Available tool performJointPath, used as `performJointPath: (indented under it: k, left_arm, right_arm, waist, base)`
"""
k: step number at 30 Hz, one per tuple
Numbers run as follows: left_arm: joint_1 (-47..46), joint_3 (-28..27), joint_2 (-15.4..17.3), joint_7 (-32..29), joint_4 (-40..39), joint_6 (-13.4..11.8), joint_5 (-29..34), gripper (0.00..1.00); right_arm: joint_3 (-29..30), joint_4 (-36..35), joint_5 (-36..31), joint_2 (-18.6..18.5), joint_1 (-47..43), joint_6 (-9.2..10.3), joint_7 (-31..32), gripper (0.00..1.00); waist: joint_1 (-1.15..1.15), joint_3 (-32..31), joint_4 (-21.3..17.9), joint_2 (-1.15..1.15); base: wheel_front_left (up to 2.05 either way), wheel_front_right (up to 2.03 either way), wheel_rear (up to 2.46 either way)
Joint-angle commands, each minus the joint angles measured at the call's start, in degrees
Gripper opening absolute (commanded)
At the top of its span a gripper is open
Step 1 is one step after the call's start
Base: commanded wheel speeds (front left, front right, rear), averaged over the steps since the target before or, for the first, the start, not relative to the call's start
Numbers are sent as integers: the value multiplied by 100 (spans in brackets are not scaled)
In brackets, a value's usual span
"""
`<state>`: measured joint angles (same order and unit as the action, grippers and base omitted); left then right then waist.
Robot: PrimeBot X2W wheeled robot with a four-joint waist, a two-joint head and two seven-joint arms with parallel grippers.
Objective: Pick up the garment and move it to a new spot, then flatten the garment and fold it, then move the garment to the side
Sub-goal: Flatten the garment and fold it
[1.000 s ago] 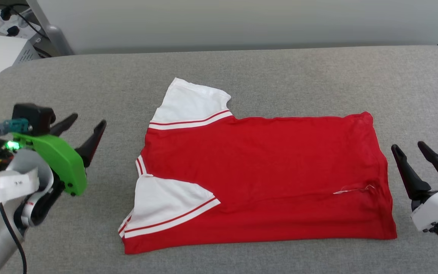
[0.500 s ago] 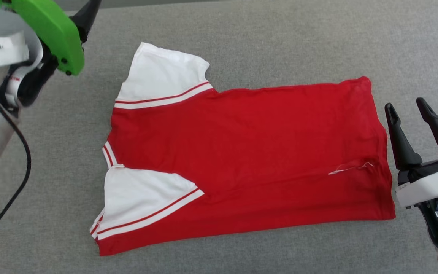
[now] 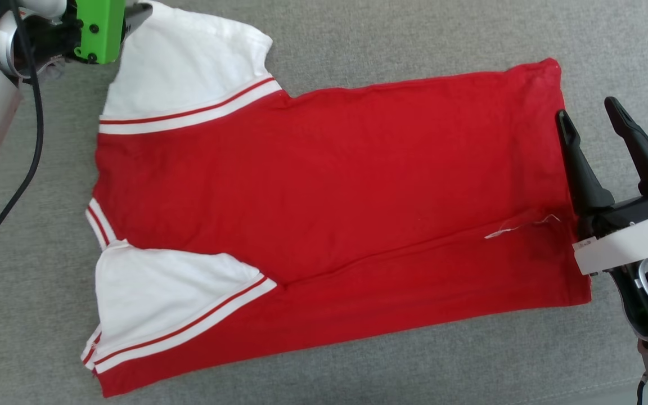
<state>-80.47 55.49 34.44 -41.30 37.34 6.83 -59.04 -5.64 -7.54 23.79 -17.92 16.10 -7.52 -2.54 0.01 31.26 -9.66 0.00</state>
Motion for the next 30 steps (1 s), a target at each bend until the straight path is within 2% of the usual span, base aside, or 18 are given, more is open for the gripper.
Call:
performJointPath:
  k: [1,10,11,12,20,25,30]
  left_arm:
    - [-111,61,-47,-136,104,26,-35,100]
    - [-18,548,-24,-579,335,62,-37,100]
    - [14,597,-14,-597,283,63,-84,60]
    - [37,626,-3,-597,238,63,-129,0]
    - [124,819,102,78,-98,65,-199,0]
    - [238,1001,122,655,-417,65,-171,0]
    - [405,1153,189,1255,-872,65,-180,0]
  right_arm:
    - [-34,34,18,-10,132,3,-33,100]
    - [-98,243,101,-51,251,3,-166,100]
    - [-90,267,111,-58,257,3,-176,100]
    - [-82,279,117,-67,266,3,-189,100]
    - [80,362,103,-345,494,3,-209,100]
    - [208,409,231,-759,815,3,104,100]
    - [42,594,515,-1388,1296,3,835,100]
  waist:
    - [-1,312,-203,0]
    - [-1,401,-266,0]
    - [-1,379,-257,0]
    - [-1,359,-248,0]
    - [-1,-70,-50,0]
    - [-1,-460,182,0]
    - [-1,-742,432,0]
  base:
    - [0,0,0]
    - [0,0,0]
    - [0,0,0]
    - [0,0,0]
    - [0,0,0]
    - [0,0,0]
    - [0,0,0]
